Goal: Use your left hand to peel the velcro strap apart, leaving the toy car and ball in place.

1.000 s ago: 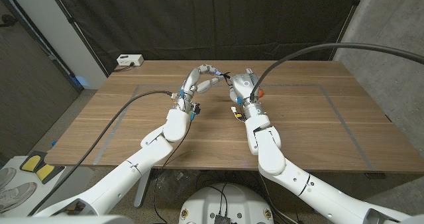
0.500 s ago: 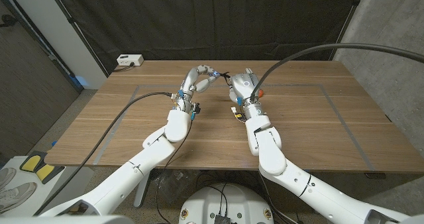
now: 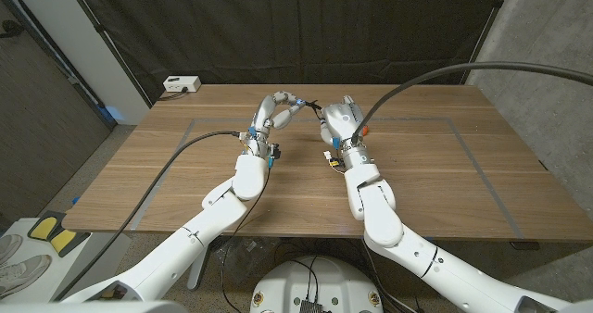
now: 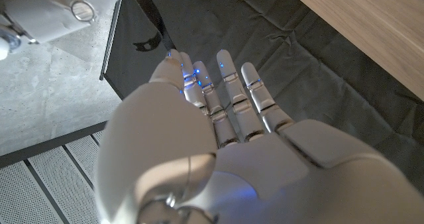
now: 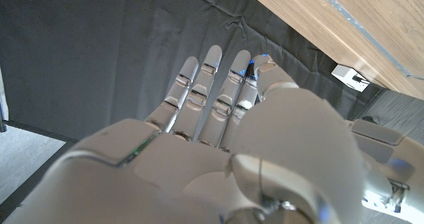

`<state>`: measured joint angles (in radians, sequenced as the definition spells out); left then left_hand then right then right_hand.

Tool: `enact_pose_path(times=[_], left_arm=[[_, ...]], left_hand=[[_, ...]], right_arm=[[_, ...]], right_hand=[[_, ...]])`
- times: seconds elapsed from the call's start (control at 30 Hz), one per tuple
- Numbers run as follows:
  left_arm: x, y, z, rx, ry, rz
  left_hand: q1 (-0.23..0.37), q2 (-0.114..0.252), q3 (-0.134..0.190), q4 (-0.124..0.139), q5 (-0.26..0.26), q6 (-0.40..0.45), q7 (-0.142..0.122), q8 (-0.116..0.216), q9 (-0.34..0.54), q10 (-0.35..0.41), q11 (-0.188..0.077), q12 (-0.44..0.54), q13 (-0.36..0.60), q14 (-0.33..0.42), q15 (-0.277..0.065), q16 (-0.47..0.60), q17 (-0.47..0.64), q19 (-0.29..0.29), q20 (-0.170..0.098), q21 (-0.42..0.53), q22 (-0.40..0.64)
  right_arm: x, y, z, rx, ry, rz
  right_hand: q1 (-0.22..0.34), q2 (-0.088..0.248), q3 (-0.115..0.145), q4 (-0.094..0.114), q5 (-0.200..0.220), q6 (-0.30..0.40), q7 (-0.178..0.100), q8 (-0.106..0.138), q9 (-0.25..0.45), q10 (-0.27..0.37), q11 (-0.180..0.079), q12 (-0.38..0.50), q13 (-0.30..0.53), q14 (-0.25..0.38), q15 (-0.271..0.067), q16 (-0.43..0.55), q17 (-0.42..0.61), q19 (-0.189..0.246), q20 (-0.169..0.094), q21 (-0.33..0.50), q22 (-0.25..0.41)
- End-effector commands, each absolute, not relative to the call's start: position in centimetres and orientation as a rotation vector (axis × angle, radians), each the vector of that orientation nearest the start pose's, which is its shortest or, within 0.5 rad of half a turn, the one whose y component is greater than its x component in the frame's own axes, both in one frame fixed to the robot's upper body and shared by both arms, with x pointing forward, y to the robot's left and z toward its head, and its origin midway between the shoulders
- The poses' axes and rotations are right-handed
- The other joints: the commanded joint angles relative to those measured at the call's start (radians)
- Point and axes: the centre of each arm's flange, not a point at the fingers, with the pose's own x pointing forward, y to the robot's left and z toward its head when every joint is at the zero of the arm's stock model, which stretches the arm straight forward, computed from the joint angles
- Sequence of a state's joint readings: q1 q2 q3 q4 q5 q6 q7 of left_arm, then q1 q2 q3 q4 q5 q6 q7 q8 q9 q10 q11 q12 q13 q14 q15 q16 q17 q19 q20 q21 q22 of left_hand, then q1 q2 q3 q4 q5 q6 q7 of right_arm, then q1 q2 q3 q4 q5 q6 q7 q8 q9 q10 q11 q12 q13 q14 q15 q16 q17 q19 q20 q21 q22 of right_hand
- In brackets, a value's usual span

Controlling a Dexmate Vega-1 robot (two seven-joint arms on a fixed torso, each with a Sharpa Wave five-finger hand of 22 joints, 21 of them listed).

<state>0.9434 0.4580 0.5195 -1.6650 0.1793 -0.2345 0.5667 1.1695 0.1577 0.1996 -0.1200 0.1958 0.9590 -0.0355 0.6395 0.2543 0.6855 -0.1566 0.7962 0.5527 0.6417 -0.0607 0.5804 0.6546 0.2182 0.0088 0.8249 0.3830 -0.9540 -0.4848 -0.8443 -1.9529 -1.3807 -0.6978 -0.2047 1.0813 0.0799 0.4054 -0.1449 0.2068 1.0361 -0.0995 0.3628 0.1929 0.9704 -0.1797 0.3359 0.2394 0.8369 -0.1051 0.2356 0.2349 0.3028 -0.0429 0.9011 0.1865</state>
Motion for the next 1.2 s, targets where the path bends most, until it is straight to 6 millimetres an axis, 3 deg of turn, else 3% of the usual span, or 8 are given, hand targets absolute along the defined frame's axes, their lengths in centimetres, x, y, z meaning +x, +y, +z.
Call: enact_pose_path(times=[0.03, 0.43, 1.03, 1.2], left_arm=[[55.6, 15.0, 0.2, 0.456, -1.003, 0.038], [55.8, 13.9, 0.5, 0.374, -0.967, -0.079], [55.8, 12.8, 0.8, 0.359, -0.958, -0.140], [56.0, 12.8, 0.7, 0.356, -0.949, -0.141]], left_hand=[[0.033, 0.031, 0.021, 0.010, -0.001, -0.014, 0.022, -0.007, 0.015, -0.022, 0.006, 0.018, 0.029, -0.024, -0.134, 0.001, 0.016, -0.018, 0.007, 0.010, 0.008], [0.045, 0.030, 0.033, 0.013, -0.001, -0.006, 0.049, 0.002, 0.033, -0.031, 0.017, 0.055, 0.070, -0.033, -0.132, 0.008, 0.044, -0.033, 0.003, 0.032, 0.014], [0.058, 0.023, 0.047, 0.014, -0.008, 0.003, 0.055, 0.015, 0.058, -0.042, 0.029, 0.097, 0.119, -0.046, -0.127, 0.007, 0.068, -0.062, -0.005, 0.062, 0.024], [0.061, 0.022, 0.052, 0.014, -0.009, 0.008, 0.060, 0.019, 0.063, -0.043, 0.029, 0.104, 0.126, -0.046, -0.127, 0.002, 0.067, -0.070, -0.007, 0.069, 0.026]], right_arm=[[48.4, -8.3, -2.0, -1.389, -0.994, -0.471], [49.2, -10.1, -2.0, -0.954, -1.040, -0.239], [51.3, -12.9, -2.8, -0.515, -1.033, -0.261], [52.0, -13.4, -2.9, -0.370, -1.035, -0.218]], right_hand=[[0.007, 0.009, 0.000, -0.005, 0.005, 0.075, -0.001, 0.004, 0.004, 0.006, -0.007, -0.007, 0.005, 0.011, -0.135, -0.003, 0.004, 0.000, -0.054, 0.007, 0.002], [0.011, 0.004, -0.018, -0.005, 0.006, 0.067, -0.017, -0.002, 0.010, 0.001, -0.010, -0.011, 0.008, 0.013, -0.136, 0.005, 0.015, -0.020, -0.074, 0.006, 0.004], [0.016, 0.026, -0.060, 0.006, 0.011, 0.053, -0.033, 0.002, 0.042, -0.001, -0.009, -0.008, 0.022, 0.025, -0.137, 0.035, 0.053, -0.079, -0.086, 0.002, 0.012], [0.018, 0.031, -0.080, 0.009, 0.014, 0.049, -0.044, 0.000, 0.054, -0.039, -0.007, -0.020, 0.030, -0.004, -0.136, 0.030, 0.064, -0.092, -0.089, 0.007, 0.015]])
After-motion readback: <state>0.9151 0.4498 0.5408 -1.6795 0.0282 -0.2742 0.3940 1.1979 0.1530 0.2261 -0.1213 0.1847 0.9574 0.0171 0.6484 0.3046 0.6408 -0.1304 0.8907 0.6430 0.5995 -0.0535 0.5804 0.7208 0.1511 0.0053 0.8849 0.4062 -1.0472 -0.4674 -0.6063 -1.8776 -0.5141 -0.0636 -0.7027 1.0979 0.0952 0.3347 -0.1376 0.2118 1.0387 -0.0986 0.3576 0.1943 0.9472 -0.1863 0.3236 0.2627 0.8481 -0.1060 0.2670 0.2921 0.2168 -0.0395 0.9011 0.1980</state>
